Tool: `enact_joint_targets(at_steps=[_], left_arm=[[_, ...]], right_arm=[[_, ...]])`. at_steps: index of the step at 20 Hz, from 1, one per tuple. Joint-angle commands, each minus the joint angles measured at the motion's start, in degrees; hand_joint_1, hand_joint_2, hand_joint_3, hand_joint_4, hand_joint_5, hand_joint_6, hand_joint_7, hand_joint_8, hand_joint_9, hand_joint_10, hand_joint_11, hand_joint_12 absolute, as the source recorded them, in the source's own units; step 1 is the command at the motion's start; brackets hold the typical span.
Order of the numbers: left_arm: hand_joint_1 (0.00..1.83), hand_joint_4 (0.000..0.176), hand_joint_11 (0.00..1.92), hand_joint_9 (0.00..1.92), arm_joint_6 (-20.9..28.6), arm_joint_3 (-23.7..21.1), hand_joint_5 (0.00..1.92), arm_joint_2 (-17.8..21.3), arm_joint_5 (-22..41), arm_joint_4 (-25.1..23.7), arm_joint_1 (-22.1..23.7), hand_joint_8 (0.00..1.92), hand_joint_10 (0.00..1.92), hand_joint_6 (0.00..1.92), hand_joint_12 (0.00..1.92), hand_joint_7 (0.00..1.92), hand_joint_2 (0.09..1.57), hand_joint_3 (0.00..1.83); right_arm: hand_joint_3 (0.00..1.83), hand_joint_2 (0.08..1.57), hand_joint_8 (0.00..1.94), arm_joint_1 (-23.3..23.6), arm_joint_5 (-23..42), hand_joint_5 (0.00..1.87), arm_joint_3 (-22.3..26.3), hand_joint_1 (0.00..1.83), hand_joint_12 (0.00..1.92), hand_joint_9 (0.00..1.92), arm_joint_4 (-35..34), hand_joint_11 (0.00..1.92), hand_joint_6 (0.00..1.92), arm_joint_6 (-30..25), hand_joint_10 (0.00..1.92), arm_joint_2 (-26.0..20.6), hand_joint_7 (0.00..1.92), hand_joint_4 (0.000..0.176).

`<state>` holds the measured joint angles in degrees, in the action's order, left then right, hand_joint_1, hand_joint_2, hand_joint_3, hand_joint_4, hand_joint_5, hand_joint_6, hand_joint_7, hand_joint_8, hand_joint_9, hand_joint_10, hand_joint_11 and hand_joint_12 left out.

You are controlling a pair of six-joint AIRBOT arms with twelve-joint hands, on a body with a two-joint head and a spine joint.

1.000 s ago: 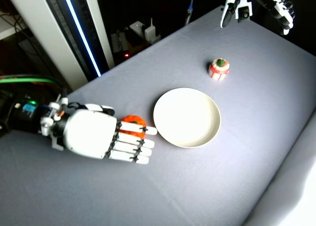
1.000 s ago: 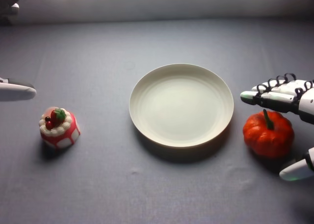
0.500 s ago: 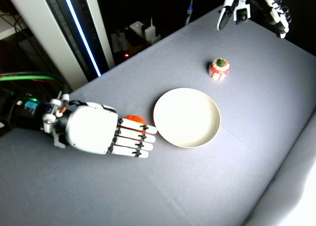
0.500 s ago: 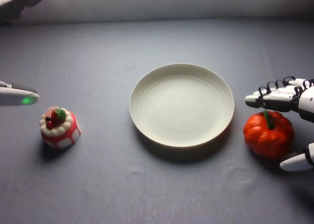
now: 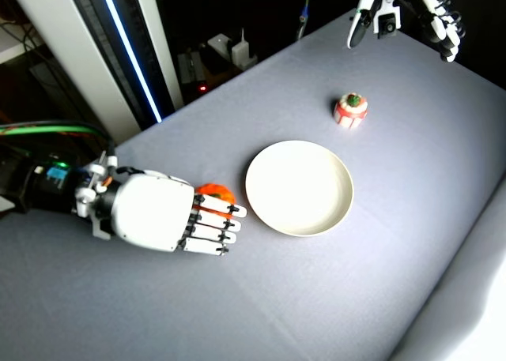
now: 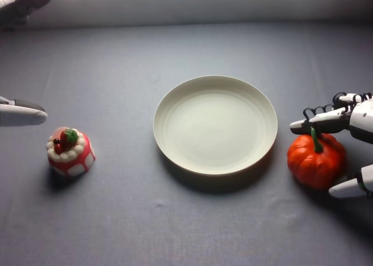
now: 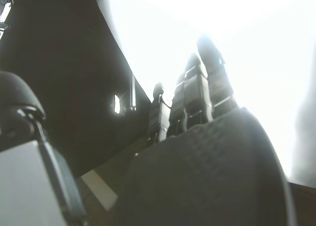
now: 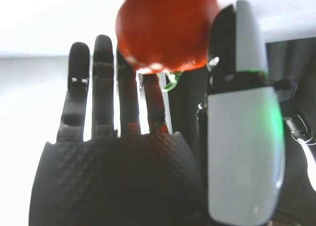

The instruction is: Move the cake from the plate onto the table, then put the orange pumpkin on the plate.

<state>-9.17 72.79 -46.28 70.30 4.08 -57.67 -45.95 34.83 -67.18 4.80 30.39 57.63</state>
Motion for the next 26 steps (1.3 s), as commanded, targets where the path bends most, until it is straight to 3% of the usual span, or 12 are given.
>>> enact_joint_targets(at_steps=[1, 6, 8, 9, 10, 11, 12, 13, 15, 18, 23, 26], left_arm=[[1.03, 0.11, 0.0, 0.08, 0.2, 0.1, 0.08, 0.0, 6.6, 2.5, 0.2, 0.0, 0.0, 0.0, 0.47, 0.0, 0.85, 0.0], [1.01, 0.149, 0.0, 0.14, 0.2, 0.1, 0.12, -0.2, 6.6, 2.4, 0.1, 0.0, 0.01, 0.0, 0.54, 0.0, 0.85, 0.0], [1.0, 0.172, 0.0, 0.15, 0.2, 0.1, 0.14, -0.3, 6.6, 2.4, -0.1, 0.0, 0.01, 0.0, 0.55, 0.0, 0.84, 0.0], [1.0, 0.173, 0.0, 0.14, 0.2, 0.1, 0.15, -0.4, 6.7, 2.4, -0.2, 0.0, 0.0, 0.0, 0.62, 0.0, 0.84, 0.0], [1.01, 0.169, 0.0, 0.14, 0.2, 0.1, 0.13, -0.4, 6.8, 2.4, -0.3, 0.0, 0.0, 0.0, 0.49, 0.0, 0.84, 0.0], [1.01, 0.169, 0.0, 0.14, 0.2, 0.1, 0.13, -0.4, 6.8, 2.4, -0.4, 0.0, 0.0, 0.0, 0.49, 0.0, 0.84, 0.0], [1.01, 0.168, 0.0, 0.14, 0.2, 0.1, 0.13, -0.4, 6.9, 2.4, -0.5, 0.0, 0.0, 0.01, 0.47, 0.0, 0.85, 0.0], [1.01, 0.164, 0.0, 0.14, 0.2, 0.1, 0.12, -0.4, 6.8, 2.5, -0.5, 0.0, 0.0, 0.0, 0.46, 0.0, 0.85, 0.0], [1.03, 0.153, 0.0, 0.12, 0.2, 0.1, 0.12, -0.4, 6.8, 2.5, -0.5, 0.0, 0.0, 0.0, 0.51, 0.0, 0.86, 0.0], [1.01, 0.161, 0.0, 0.16, 0.2, 0.1, 0.11, -0.4, 6.8, 2.6, -0.7, 0.0, 0.01, 0.0, 0.55, 0.0, 0.84, 0.0], [0.97, 0.148, 0.0, 0.13, 0.2, 0.1, 0.13, -0.5, 6.7, 2.7, -0.9, 0.0, 0.0, 0.0, 0.47, 0.01, 0.84, 0.0], [0.96, 0.17, 0.0, 0.09, 0.2, 0.1, 0.14, -0.6, 6.6, 2.8, -1.0, 0.0, 0.0, 0.0, 0.38, 0.0, 0.85, 0.0]], right_arm=[[0.0, 0.93, 0.02, 0.4, 4.2, 0.47, -0.3, 1.0, 1.46, 0.58, -0.4, 0.13, 0.01, -0.2, 0.07, 0.3, 0.59, 0.0], [0.0, 0.94, 0.05, 0.3, 3.6, 0.56, -1.8, 1.08, 1.35, 0.76, -1.6, 0.36, 0.02, -0.2, 0.17, 1.7, 0.75, 0.0], [0.0, 0.94, 0.14, 0.0, 3.4, 0.65, -2.5, 1.15, 1.45, 0.61, -2.4, 0.42, 0.01, -0.2, 0.8, 2.2, 0.82, 0.0], [0.0, 0.95, 0.45, -0.1, 3.4, 0.71, -2.8, 1.12, 1.53, 0.53, -2.9, 0.43, 0.03, -0.2, 1.08, 2.2, 0.74, 0.0], [0.0, 1.02, 1.24, -0.1, 3.4, 0.76, -2.9, 1.13, 1.82, 0.64, -3.4, 0.61, 0.43, -0.2, 1.57, 2.2, 0.67, 0.0], [0.0, 1.02, 1.24, -0.1, 3.4, 0.76, -2.9, 1.13, 1.82, 0.64, -3.5, 0.61, 0.43, -0.2, 1.57, 2.2, 0.67, 0.0], [0.01, 1.16, 1.37, -0.1, 3.4, 0.76, -2.9, 1.21, 1.86, 0.69, -3.4, 0.68, 0.99, -0.2, 1.67, 2.2, 0.84, 0.0], [0.01, 1.2, 1.42, -0.1, 3.4, 0.76, -2.9, 1.21, 1.85, 0.73, -3.4, 0.74, 1.15, -0.2, 1.69, 2.2, 0.85, 0.0], [0.0, 1.21, 1.42, -0.1, 3.4, 0.77, -3.0, 1.19, 1.79, 0.74, -3.4, 0.74, 1.22, -0.2, 1.63, 2.1, 0.83, 0.0], [0.0, 1.19, 1.31, -0.1, 3.5, 0.79, -2.8, 1.2, 1.72, 0.79, -3.4, 0.77, 1.22, -0.2, 1.52, 1.9, 0.88, 0.0], [0.0, 1.16, 1.2, 2.0, 4.6, 0.82, -1.0, 1.22, 1.66, 0.85, -1.8, 0.8, 1.17, -0.2, 1.41, -1.5, 0.94, 0.0], [0.0, 1.17, 1.28, 4.1, 4.8, 0.82, 0.0, 1.22, 1.7, 0.82, 0.1, 0.79, 1.14, -0.2, 1.48, -2.8, 0.92, 0.0]])
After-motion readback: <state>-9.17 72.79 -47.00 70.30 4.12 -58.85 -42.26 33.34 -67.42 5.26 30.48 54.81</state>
